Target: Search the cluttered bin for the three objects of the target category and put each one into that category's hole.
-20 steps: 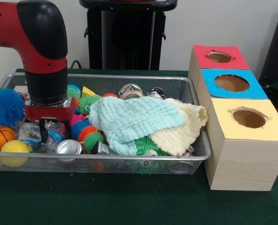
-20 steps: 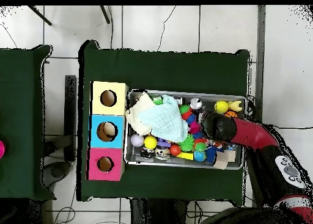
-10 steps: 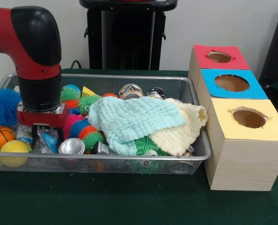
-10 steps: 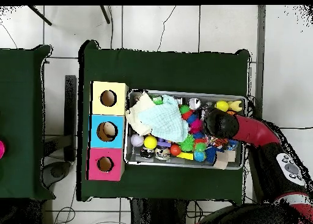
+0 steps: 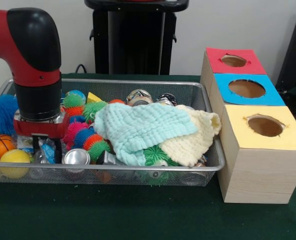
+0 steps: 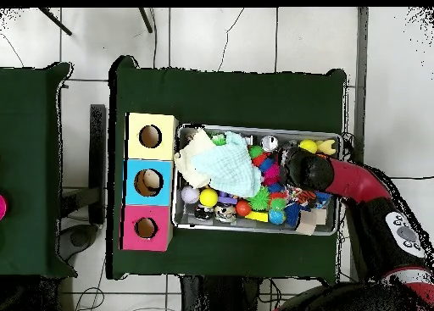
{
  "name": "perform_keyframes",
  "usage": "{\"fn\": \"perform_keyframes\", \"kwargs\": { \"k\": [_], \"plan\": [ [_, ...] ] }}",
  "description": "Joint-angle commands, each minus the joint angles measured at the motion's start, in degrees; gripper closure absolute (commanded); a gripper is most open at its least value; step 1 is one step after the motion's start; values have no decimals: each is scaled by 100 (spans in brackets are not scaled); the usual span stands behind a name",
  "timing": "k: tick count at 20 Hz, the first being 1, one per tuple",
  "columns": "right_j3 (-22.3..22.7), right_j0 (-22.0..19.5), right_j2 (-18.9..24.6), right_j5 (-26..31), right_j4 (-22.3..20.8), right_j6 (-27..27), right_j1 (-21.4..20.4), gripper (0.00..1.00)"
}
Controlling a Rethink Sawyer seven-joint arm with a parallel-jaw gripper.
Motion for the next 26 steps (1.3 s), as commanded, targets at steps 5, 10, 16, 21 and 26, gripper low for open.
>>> {"fn": "perform_keyframes", "kwargs": {
  "k": [5, 10, 16, 21, 26],
  "plan": [
    [45, 4, 322, -37, -416, -409, 451, 100],
    [99, 19, 298, -89, -418, -344, 460, 100],
    [708, 129, 215, 313, -212, -191, -444, 100],
    [1389, 281, 173, 790, 108, -2, -1465, 100],
    [2159, 622, -9, 738, 405, 638, -2307, 100]
  ]
}}
